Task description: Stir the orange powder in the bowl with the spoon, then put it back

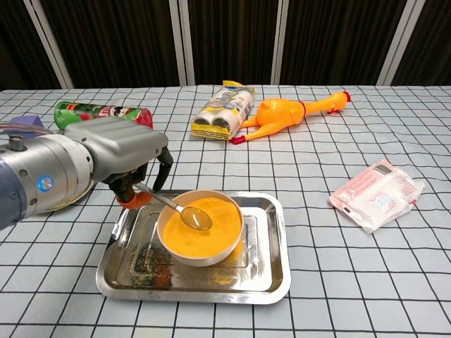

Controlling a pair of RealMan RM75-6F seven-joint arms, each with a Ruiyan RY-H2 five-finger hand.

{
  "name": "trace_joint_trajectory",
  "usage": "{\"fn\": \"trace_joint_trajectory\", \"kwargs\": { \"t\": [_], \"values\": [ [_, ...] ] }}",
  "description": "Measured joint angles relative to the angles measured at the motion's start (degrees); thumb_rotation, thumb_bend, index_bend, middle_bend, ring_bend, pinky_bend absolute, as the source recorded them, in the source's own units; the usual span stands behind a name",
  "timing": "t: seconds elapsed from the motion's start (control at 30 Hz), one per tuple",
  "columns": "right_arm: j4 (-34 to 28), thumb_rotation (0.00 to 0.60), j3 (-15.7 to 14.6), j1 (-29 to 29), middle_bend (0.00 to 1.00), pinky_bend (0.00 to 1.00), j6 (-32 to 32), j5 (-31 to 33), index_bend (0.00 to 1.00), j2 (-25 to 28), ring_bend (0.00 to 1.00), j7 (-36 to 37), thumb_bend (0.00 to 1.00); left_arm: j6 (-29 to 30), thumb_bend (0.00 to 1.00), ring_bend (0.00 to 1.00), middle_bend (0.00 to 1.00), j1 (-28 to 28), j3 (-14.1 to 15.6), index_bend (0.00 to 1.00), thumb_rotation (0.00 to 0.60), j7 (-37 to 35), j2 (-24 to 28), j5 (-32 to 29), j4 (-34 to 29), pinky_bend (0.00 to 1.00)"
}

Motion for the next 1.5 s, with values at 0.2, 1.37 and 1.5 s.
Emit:
{"fn": "trace_joint_trajectory", "kwargs": {
  "t": [0.2,1.37,1.5],
  "values": [
    [0.0,0.6,0.0,0.0,0.0,0.0,0.0,0.0,0.0,0.0,0.0,0.0,0.4,0.3,0.78,0.89,0.96,-0.4,1.4,0.6,0.6,1.5,0.9,2.9,-0.1,0.85],
    [-0.5,0.6,0.0,0.2,0.0,0.0,-0.8,0.5,0.0,0.4,0.0,1.6,0.4,-4.6,0.84,0.92,1.0,-3.3,9.0,0.72,0.6,16.7,0.0,23.3,11.7,0.88],
    [-0.5,0.6,0.1,0.2,0.0,0.0,-1.0,0.6,0.0,0.4,0.0,1.7,0.4,-5.7,0.84,0.92,1.0,-3.3,8.6,0.72,0.6,17.1,-1.0,23.7,12.1,0.88]
  ]
}}
